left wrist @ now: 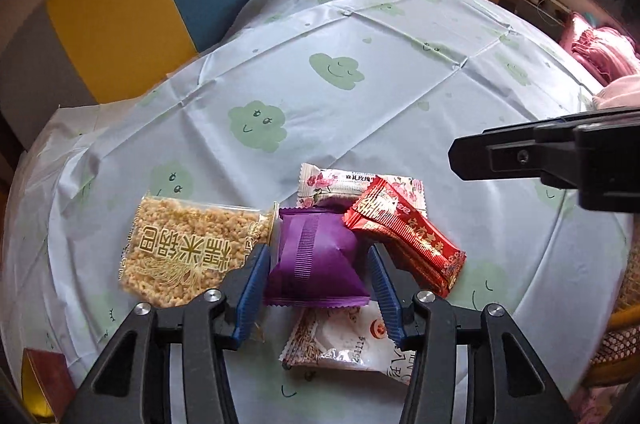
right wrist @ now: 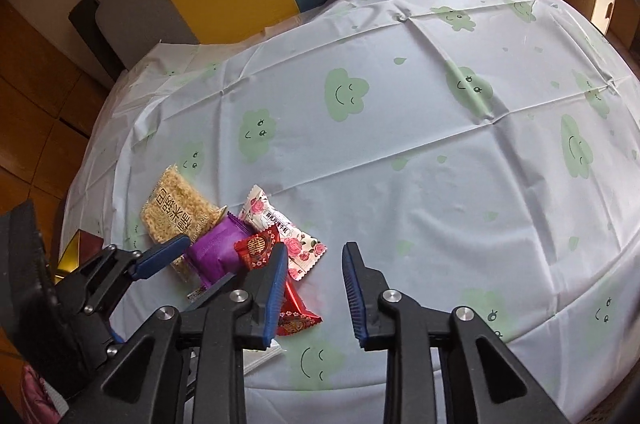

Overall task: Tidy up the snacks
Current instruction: 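Grasp the purple candy with the left tool while the right tool grasps the red candy, then carry the purple candy into the gold tin and open the left tool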

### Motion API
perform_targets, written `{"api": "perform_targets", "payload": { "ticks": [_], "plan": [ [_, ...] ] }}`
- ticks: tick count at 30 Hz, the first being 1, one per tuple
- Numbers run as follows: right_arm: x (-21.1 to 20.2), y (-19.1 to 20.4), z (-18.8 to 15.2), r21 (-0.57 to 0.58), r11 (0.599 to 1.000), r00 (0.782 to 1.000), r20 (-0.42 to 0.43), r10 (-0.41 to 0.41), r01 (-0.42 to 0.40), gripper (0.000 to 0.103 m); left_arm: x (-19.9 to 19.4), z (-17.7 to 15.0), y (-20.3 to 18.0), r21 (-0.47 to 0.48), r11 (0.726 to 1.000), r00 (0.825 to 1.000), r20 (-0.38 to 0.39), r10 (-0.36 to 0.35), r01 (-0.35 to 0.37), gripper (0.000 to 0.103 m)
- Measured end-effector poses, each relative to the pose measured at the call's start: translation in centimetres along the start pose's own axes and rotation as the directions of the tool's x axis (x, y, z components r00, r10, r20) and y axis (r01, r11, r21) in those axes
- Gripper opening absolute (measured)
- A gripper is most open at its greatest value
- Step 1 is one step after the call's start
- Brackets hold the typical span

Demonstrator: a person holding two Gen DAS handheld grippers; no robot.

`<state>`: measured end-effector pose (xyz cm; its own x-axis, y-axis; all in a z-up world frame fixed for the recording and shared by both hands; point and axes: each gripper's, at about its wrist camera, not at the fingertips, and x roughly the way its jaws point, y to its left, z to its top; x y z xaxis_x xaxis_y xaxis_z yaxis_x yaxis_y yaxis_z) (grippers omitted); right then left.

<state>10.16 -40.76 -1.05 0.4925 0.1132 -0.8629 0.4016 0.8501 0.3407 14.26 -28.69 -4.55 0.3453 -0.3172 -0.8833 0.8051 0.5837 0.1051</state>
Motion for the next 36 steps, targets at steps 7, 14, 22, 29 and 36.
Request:
{"api": "perform_targets", "payload": {
  "ticks": [7,14,22,29,36],
  "plan": [
    [-0.2,0.1,0.0,0.010,0.999,1.000,0.003,0.031,-0.031,0.029,0.5,-0.3,0.6,-0.090,0.996,1.000,0.013,0.007,-0.006,0.041],
    [-0.3,-0.7,0.2,0.043,0.999,1.000,0.014,0.024,-0.024,0.029,-5.6,-3.2,2.5,-0.264,0.964,0.988,0.139,0.063,-0.025,0.041],
    [1.9,1.0,-0.8,-0.030,0.998,0.995,-0.084,0.047,-0.050,0.039,-7.9,-11.3,3.9,-0.437,0.895,0.985,0.089,0.147,-0.094,0.041],
    [3.9,2.7,-1.5,-0.127,0.992,0.995,-0.100,-0.029,0.016,0.039,-6.6,-15.9,4.4,-0.494,0.854,0.979,0.023,0.203,-0.165,0.042],
    [6.3,5.7,-3.0,-0.332,0.935,0.987,-0.061,-0.151,0.123,0.023,-6.4,-16.8,4.0,-0.485,0.859,0.974,0.060,0.221,-0.165,0.044]
  ]
}}
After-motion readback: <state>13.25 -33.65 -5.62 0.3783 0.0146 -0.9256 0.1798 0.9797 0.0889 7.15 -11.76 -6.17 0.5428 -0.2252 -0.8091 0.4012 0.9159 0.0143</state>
